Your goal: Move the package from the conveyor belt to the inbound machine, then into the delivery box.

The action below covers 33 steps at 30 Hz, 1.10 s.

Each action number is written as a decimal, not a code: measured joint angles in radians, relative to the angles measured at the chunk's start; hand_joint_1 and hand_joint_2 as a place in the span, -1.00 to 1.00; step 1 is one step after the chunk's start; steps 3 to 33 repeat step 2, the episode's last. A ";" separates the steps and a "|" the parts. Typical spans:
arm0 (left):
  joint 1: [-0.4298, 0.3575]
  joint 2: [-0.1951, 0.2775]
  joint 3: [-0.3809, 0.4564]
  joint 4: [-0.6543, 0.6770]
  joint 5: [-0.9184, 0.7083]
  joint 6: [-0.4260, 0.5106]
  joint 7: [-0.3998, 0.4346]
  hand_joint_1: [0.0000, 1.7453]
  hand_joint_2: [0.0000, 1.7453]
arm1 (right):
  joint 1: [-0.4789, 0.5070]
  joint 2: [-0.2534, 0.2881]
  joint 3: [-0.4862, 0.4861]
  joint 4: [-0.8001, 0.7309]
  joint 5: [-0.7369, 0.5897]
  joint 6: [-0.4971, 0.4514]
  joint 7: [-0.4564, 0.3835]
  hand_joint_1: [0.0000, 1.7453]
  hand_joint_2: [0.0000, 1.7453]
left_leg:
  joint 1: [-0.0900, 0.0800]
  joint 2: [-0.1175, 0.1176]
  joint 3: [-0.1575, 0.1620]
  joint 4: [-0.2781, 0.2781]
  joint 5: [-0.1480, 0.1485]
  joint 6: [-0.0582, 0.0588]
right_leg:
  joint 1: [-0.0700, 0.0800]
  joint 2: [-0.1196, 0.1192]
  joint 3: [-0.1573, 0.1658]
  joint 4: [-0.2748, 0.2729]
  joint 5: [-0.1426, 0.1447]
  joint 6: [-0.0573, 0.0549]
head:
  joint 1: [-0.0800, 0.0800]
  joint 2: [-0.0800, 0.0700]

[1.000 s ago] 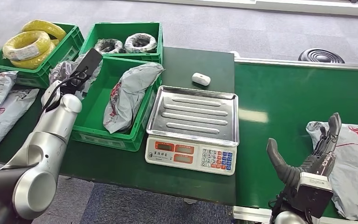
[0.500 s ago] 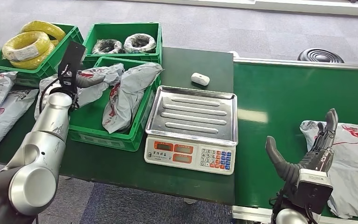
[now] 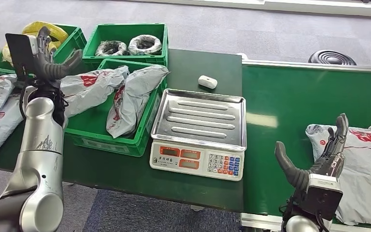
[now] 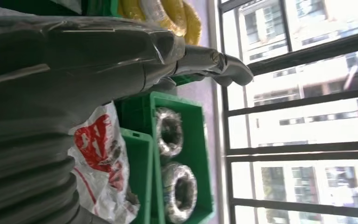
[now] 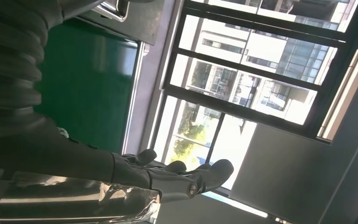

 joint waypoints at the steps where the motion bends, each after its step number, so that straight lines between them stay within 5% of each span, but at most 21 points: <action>1: 0.032 -0.002 -0.013 -0.050 -0.006 0.048 -0.027 -1.00 1.00 | 0.005 0.001 -0.002 0.000 0.000 -0.001 0.000 -1.00 1.00 | 0.000 0.001 0.001 0.000 0.000 0.000 | 0.000 0.001 0.000 0.000 0.000 0.000 | 0.000 0.000; 33: 0.047 -0.002 -0.019 -0.074 -0.009 0.072 -0.041 -1.00 1.00 | 0.007 0.001 -0.004 0.000 0.000 -0.001 0.000 -1.00 1.00 | 0.000 0.001 0.001 0.000 -0.001 0.000 | 0.000 0.001 0.000 0.000 0.000 0.000 | 0.000 0.000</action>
